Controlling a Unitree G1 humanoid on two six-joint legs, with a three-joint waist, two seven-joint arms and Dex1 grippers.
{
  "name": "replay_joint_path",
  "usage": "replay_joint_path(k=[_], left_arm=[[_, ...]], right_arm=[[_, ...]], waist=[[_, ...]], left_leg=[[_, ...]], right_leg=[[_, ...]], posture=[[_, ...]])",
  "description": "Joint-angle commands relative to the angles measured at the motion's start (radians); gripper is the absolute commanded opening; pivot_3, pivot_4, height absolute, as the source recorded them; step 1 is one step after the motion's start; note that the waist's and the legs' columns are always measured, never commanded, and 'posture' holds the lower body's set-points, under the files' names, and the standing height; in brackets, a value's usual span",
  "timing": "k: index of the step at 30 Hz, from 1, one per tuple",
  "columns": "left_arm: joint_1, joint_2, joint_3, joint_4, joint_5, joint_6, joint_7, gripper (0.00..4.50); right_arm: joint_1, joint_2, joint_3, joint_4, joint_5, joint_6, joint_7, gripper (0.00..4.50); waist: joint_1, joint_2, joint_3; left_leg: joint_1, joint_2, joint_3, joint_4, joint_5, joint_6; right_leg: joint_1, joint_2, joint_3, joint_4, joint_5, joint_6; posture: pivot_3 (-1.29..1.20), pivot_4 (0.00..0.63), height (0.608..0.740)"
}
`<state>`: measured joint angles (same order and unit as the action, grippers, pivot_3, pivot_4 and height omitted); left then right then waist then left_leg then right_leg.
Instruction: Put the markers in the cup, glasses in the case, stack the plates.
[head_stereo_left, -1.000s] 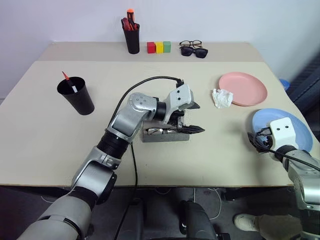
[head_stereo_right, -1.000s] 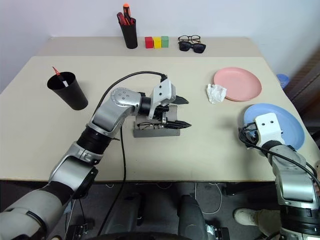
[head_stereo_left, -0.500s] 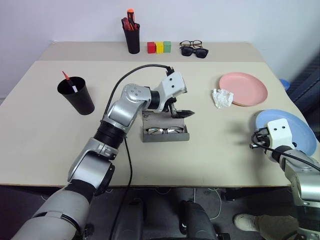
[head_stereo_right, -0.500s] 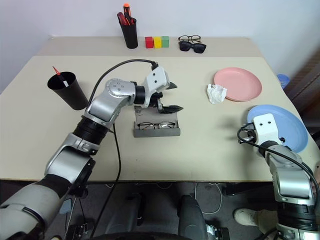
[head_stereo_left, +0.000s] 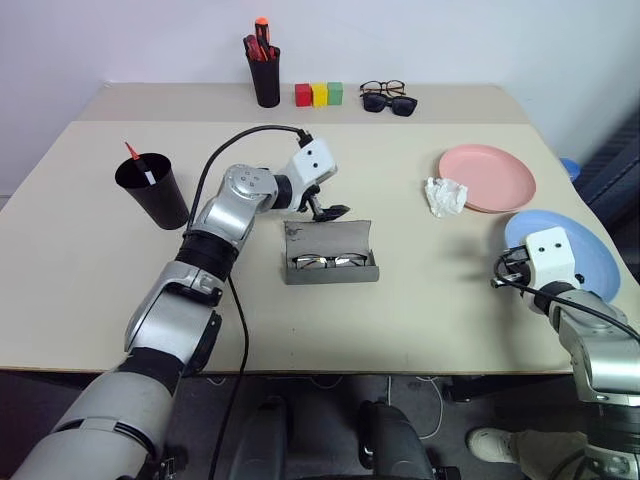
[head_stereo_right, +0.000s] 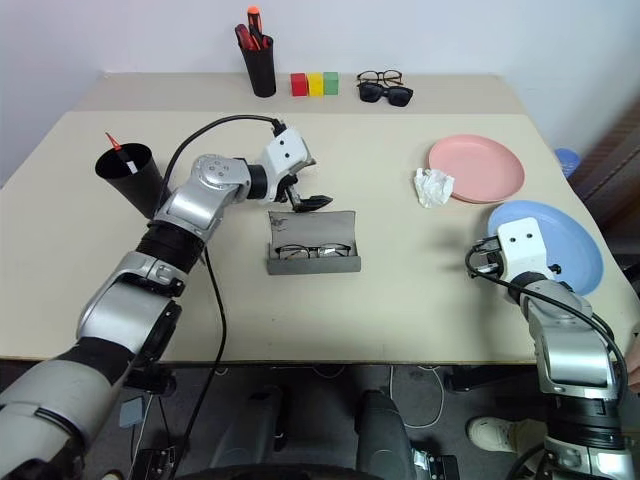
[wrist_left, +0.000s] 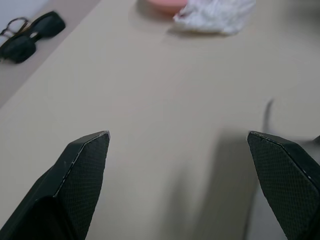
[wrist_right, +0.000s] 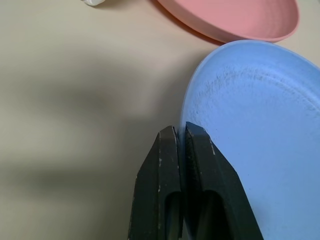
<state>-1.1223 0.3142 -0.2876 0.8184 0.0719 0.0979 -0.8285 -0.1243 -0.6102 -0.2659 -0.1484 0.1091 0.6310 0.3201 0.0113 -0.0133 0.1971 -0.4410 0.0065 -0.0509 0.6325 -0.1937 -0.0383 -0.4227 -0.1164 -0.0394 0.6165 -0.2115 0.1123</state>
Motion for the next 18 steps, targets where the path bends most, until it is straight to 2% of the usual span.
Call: replay_joint_path(k=[1,6,11,14,18], left_arm=[[-0.085,0.014,-0.001,0.108,0.07,-0.103,0.077,4.5],[-0.147,0.018,-0.042,0.267,0.184,-0.194,0.188,4.5],[-0.155,-0.006,-0.045,0.356,0.197,-0.268,0.095,4.5],[-0.157,-0.013,-0.018,0.38,0.175,-0.245,0.011,3.61],[-0.16,-0.009,-0.015,0.382,0.182,-0.239,-0.019,1.55]], right_arm=[[0.001,-0.002,-0.002,-0.013,-0.017,-0.03,-0.008,0.05],[0.015,0.003,-0.003,-0.016,-0.018,-0.035,-0.012,0.05],[0.027,0.007,-0.005,-0.02,-0.014,-0.038,-0.014,0.05],[0.03,0.007,-0.008,-0.018,-0.013,-0.041,-0.015,0.0],[0.04,0.011,-0.015,-0.026,-0.008,-0.038,-0.019,0.0]], waist=[[0.001,0.0,0.0],[0.001,0.0,0.0],[0.001,0.0,0.0],[0.001,0.0,0.0],[0.001,0.0,0.0]], left_leg=[[0.0,0.0,0.0,0.0,0.0,0.0],[0.0,0.0,0.0,0.0,0.0,0.0],[0.0,0.0,0.0,0.0,0.0,0.0],[0.0,0.0,0.0,0.0,0.0,0.0],[0.0,0.0,0.0,0.0,0.0,0.0]], right_leg=[[0.0,0.0,0.0,0.0,0.0,0.0],[0.0,0.0,0.0,0.0,0.0,0.001],[0.0,0.0,0.0,0.0,0.0,0.001],[0.0,0.0,0.0,0.0,0.0,0.001],[0.0,0.0,0.0,0.0,0.0,0.001]], posture=[[0.0,0.15,0.74],[0.0,0.15,0.74],[0.0,0.15,0.74],[0.0,0.15,0.74],[0.0,0.15,0.74]])
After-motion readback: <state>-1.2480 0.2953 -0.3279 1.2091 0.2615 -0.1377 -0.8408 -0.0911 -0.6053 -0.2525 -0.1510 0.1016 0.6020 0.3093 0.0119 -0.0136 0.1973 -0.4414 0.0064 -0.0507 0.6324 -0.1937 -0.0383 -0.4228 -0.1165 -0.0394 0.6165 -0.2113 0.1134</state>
